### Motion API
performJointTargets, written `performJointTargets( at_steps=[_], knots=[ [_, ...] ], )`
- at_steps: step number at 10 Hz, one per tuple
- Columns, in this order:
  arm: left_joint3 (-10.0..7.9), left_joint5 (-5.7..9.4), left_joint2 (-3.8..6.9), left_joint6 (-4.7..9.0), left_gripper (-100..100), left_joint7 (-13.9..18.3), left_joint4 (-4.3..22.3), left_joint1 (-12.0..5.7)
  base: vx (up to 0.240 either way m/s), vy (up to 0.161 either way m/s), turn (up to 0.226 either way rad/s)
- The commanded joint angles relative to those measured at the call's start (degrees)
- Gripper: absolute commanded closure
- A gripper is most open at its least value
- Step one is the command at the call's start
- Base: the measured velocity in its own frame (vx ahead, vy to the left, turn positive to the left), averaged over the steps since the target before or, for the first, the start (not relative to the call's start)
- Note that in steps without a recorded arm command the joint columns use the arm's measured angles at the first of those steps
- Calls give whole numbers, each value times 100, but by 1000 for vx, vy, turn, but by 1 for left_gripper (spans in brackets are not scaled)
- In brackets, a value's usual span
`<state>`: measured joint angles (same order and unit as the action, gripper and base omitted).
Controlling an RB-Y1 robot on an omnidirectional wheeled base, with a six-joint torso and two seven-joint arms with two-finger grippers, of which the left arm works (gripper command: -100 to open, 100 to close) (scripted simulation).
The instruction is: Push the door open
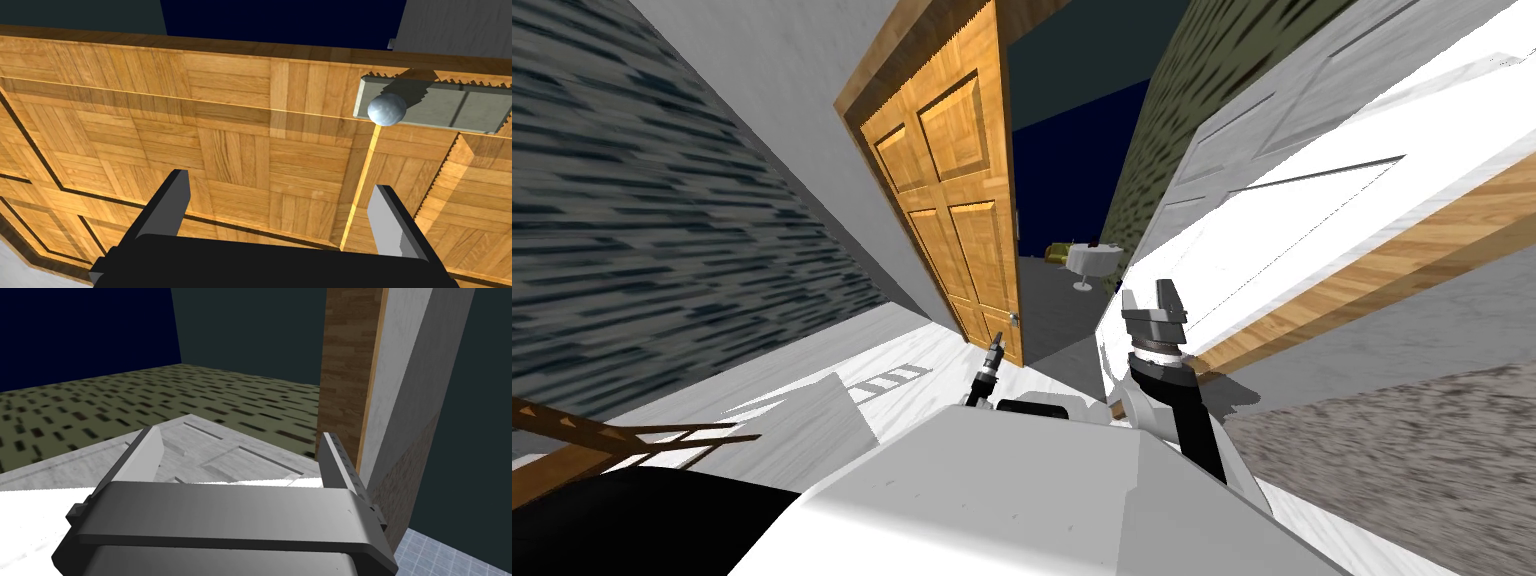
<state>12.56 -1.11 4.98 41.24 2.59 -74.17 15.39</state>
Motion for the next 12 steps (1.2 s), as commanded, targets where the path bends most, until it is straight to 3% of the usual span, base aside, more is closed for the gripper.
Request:
performJointTargets(
  at_steps=[1, 5, 8, 10, 11, 12],
  knots=[
    [54, -13, 3, 5, -100, 12, 228, -64, 76, 91, -81],
    [196, -49, -11, 59, -100, 31, 827, -209, 83, 101, -71],
    [243, -61, -19, 77, -100, 37, 1026, -257, 54, 70, -38],
    [321, -81, -36, 106, -100, 48, 1355, -336, 89, 103, -90],
    [343, -87, -42, 115, -100, 51, 1449, -359, 116, 117, -60],
    [324, -79, -17, 105, -100, 64, 1360, -337, 55, 50, -12]
  ],
)
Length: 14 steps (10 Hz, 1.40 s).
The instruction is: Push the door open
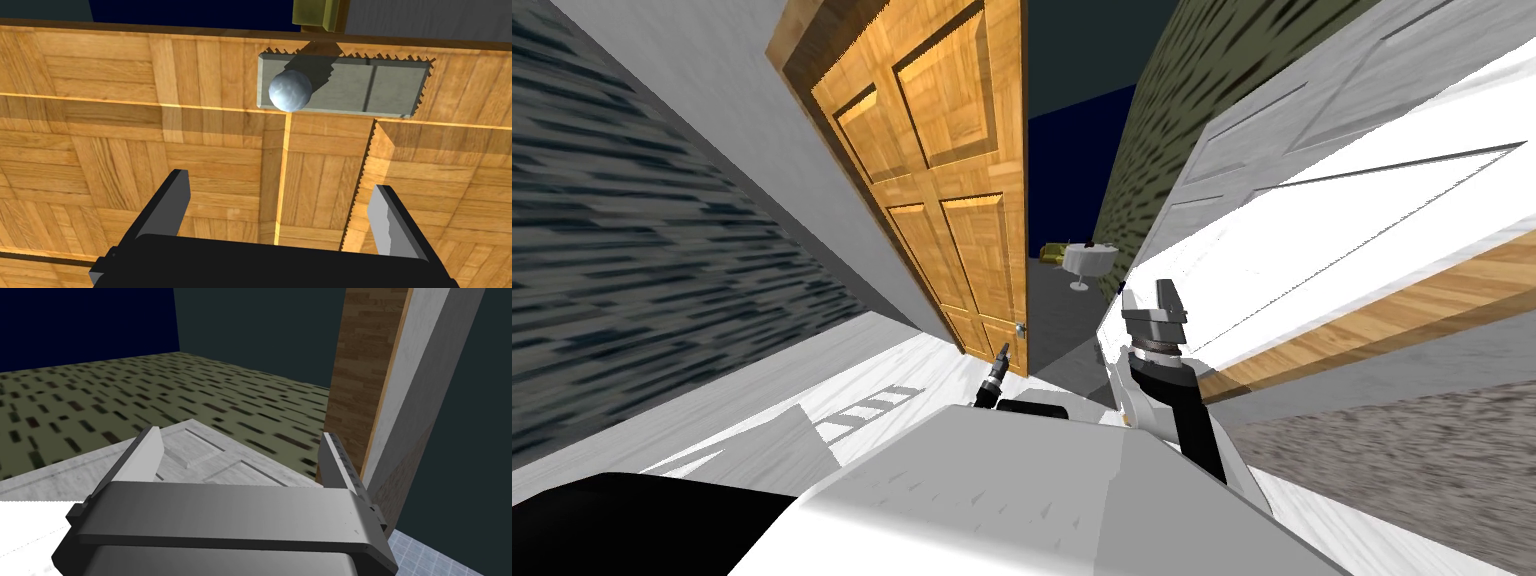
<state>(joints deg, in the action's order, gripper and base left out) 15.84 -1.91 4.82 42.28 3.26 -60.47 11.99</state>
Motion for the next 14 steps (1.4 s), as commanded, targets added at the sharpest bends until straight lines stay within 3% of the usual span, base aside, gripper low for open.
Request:
performJointTargets(
  at_steps=[1, 9, 10, 14],
  knots=[
    [-22, 8, 0, 14, -100, -9, 49, -32, 117, -28, -31],
    [-125, 42, -94, 83, -100, -51, 283, -172, 187, -43, -20],
    [-125, 42, -94, 83, 100, -51, 283, -172, -12, 2, -6],
    [-125, 42, -94, 83, 100, -51, 283, -172, -13, 5, -3]
  ],
)
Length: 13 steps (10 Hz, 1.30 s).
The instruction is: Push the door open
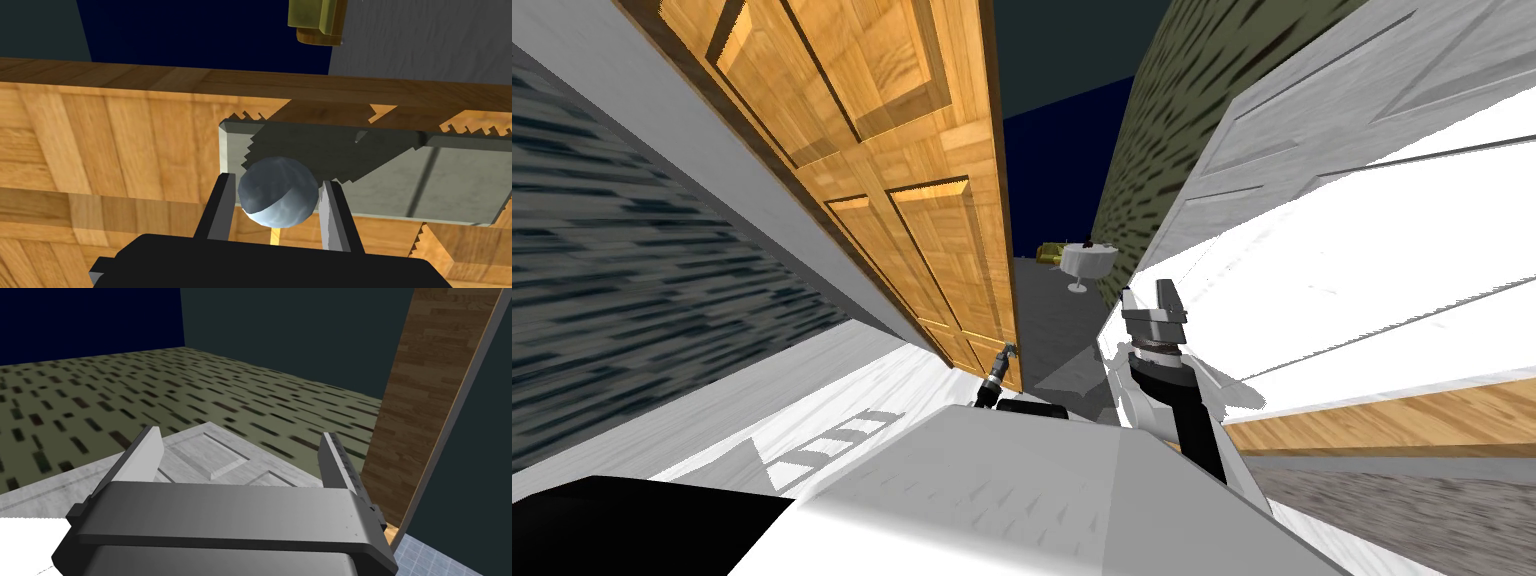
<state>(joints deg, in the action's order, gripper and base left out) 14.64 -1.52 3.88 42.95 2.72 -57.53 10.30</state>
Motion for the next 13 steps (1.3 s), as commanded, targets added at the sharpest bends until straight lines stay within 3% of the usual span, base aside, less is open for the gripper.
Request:
performJointTargets(
  at_steps=[1, 6, 11, 12, 13],
  knots=[
    [-5, 3, 1, 15, 100, 3, -10, -3, 0, 0, 0],
    [-258, 103, 70, -15, 100, -79, 61, -64, 156, -63, 36],
    [-637, 253, 99, -37, 100, -196, 148, -162, 188, -84, 76],
    [-558, 239, 92, -21, -100, -160, 110, -110, -42, -89, 85],
    [-558, 239, 92, -21, -100, -160, 110, -110, -156, -34, 13]
  ],
)
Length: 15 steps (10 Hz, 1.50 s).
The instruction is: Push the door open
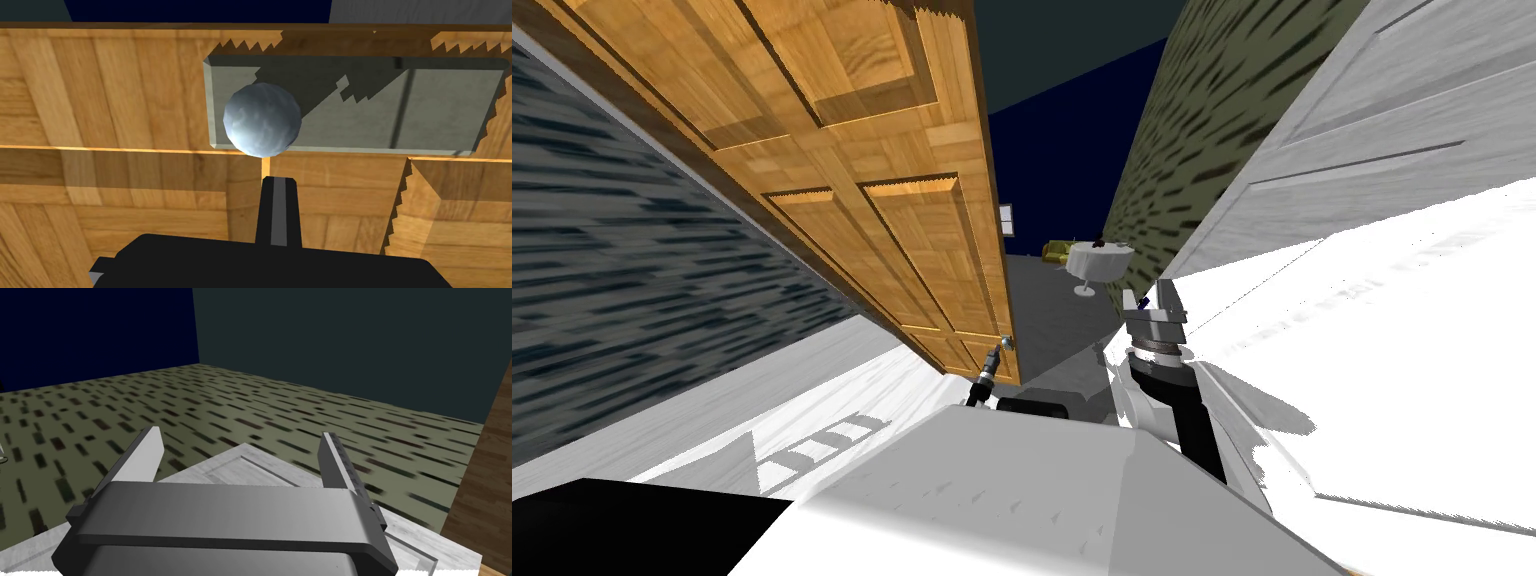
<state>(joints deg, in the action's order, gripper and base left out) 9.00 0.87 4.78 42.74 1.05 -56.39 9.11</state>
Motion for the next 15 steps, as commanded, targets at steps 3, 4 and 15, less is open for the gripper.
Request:
performJointTargets(
  at_steps=[3, 4, 15],
  knots=[
    [27, 18, -30, -27, -100, 21, -108, 92, -187, -22, 33],
    [34, 24, -47, -36, -100, 25, -142, 118, -211, -49, 33],
    [-83, 58, -121, 83, -100, -31, 74, -30, 120, -24, -9]
  ],
)
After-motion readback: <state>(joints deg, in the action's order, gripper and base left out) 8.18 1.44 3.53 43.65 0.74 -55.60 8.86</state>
